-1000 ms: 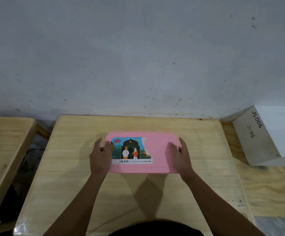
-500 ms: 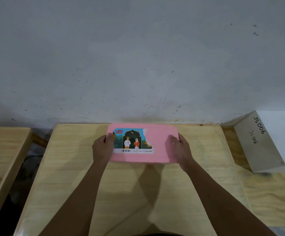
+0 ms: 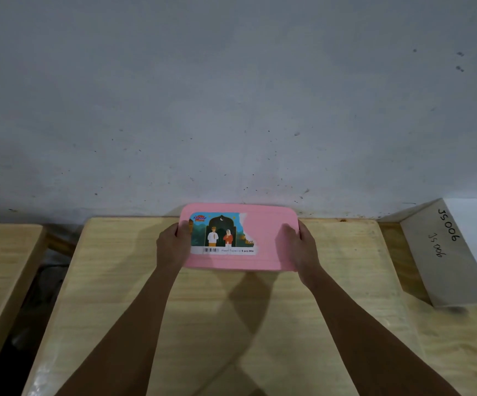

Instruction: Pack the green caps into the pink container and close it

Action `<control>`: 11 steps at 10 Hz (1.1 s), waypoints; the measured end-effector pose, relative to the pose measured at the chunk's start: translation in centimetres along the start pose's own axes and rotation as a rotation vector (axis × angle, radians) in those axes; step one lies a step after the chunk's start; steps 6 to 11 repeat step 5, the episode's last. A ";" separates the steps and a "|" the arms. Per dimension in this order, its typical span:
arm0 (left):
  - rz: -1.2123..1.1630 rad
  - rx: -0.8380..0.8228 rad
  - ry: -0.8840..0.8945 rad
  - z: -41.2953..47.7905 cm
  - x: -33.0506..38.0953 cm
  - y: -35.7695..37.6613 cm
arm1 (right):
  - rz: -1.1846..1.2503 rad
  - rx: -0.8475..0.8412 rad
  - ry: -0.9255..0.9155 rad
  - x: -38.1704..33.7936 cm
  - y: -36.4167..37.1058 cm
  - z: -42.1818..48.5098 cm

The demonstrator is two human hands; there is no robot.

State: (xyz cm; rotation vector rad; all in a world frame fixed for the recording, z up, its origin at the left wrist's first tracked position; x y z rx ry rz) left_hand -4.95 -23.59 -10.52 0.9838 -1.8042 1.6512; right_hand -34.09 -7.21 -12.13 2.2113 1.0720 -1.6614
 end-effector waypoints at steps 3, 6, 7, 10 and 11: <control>-0.041 -0.113 -0.078 -0.7 0.1 0.0 | -0.203 -0.012 -0.004 -0.8 -0.1 0.2; 0.126 -0.038 0.082 -1.7 3.2 -2.7 | -0.481 -0.004 -0.176 -6.3 -0.2 -1.0; 0.126 -0.038 0.082 -1.7 3.2 -2.7 | -0.481 -0.004 -0.176 -6.3 -0.2 -1.0; 0.126 -0.038 0.082 -1.7 3.2 -2.7 | -0.481 -0.004 -0.176 -6.3 -0.2 -1.0; 0.126 -0.038 0.082 -1.7 3.2 -2.7 | -0.481 -0.004 -0.176 -6.3 -0.2 -1.0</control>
Point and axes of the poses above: each hand's wrist, its own z-axis towards the middle knuckle, its own y-axis out of the palm, x = y × z, the point moved 10 cm from there along z, towards the middle knuckle, and after that the axes turned 11 degrees about x, right-handed, at the moved point
